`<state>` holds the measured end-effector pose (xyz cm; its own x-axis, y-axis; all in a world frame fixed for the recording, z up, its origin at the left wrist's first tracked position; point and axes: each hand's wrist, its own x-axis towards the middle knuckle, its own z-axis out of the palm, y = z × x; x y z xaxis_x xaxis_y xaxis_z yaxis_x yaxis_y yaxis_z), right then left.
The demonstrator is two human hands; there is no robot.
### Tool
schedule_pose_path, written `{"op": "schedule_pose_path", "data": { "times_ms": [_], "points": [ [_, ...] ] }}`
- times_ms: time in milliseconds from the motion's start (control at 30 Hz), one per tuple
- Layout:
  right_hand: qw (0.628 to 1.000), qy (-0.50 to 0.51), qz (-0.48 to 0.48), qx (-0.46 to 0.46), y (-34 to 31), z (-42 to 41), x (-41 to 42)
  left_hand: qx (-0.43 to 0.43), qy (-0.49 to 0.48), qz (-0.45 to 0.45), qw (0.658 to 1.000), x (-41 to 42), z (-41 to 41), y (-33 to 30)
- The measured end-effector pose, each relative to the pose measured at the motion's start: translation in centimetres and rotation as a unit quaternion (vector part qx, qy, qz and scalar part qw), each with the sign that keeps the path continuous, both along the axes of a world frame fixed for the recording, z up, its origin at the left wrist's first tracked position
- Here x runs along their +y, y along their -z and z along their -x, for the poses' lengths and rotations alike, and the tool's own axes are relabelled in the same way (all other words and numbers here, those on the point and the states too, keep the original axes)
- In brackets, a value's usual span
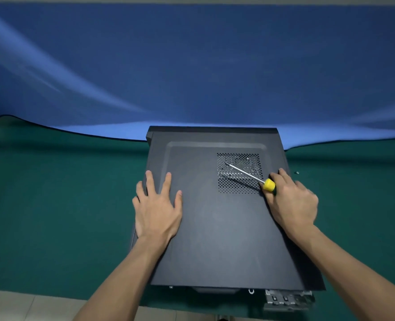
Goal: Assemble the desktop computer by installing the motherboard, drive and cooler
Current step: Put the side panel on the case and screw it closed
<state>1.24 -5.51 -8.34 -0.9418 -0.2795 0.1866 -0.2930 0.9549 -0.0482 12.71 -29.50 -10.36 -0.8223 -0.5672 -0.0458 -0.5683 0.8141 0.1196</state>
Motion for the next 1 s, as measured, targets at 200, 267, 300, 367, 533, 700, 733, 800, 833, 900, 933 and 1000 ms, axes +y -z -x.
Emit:
{"op": "schedule_pose_path", "data": {
  "times_ms": [200, 267, 300, 367, 533, 700, 733, 800, 833, 900, 933, 1000],
  "points": [
    [1.000, 0.013, -0.024, -0.014, 0.0, 0.0, 0.1, -0.014, 0.009, -0.007, 1.000, 0.0, -0.4, -0.4],
    [0.999, 0.007, -0.034, -0.029, -0.4, 0.0, 0.2, -0.037, 0.008, 0.005, 0.999, 0.2, -0.4, -0.8],
    [0.999, 0.000, -0.021, -0.039, -0.6, 0.1, 0.4, -0.050, 0.006, 0.020, 0.999, 0.4, -0.4, -0.9],
    [0.996, 0.004, 0.059, -0.072, -1.2, 0.6, 1.3, -0.055, -0.002, 0.054, 0.997, 1.3, 0.4, -1.7],
    [0.952, 0.073, 0.254, -0.157, -2.0, 3.8, 6.5, 0.078, 0.085, 0.006, 0.993, 7.1, 5.9, -3.8],
    [0.916, 0.117, 0.317, -0.217, 0.2, 8.2, 12.5, 0.116, 0.157, -0.089, 0.977, 15.7, 12.2, -4.4],
    [0.911, 0.128, 0.321, -0.226, 1.0, 9.2, 13.4, 0.113, 0.164, -0.096, 0.975, 17.0, 13.3, -4.2],
    [0.900, 0.151, 0.329, -0.242, 2.8, 10.7, 14.8, 0.100, 0.168, -0.091, 0.976, 19.1, 15.4, -3.5],
    [0.896, 0.159, 0.332, -0.249, 3.8, 11.4, 15.4, 0.095, 0.165, -0.078, 0.979, 19.7, 16.3, -3.0],
    [0.891, 0.163, 0.331, -0.265, 5.7, 12.5, 16.0, 0.093, 0.148, -0.046, 0.984, 20.5, 17.6, -2.1],
    [0.889, 0.164, 0.330, -0.274, 6.6, 13.1, 16.2, 0.096, 0.136, -0.034, 0.985, 20.7, 18.0, -1.7],
    [0.887, 0.167, 0.323, -0.285, 8.2, 14.2, 16.2, 0.104, 0.120, -0.020, 0.987, 20.8, 18.5, -1.3]
  ]
}}
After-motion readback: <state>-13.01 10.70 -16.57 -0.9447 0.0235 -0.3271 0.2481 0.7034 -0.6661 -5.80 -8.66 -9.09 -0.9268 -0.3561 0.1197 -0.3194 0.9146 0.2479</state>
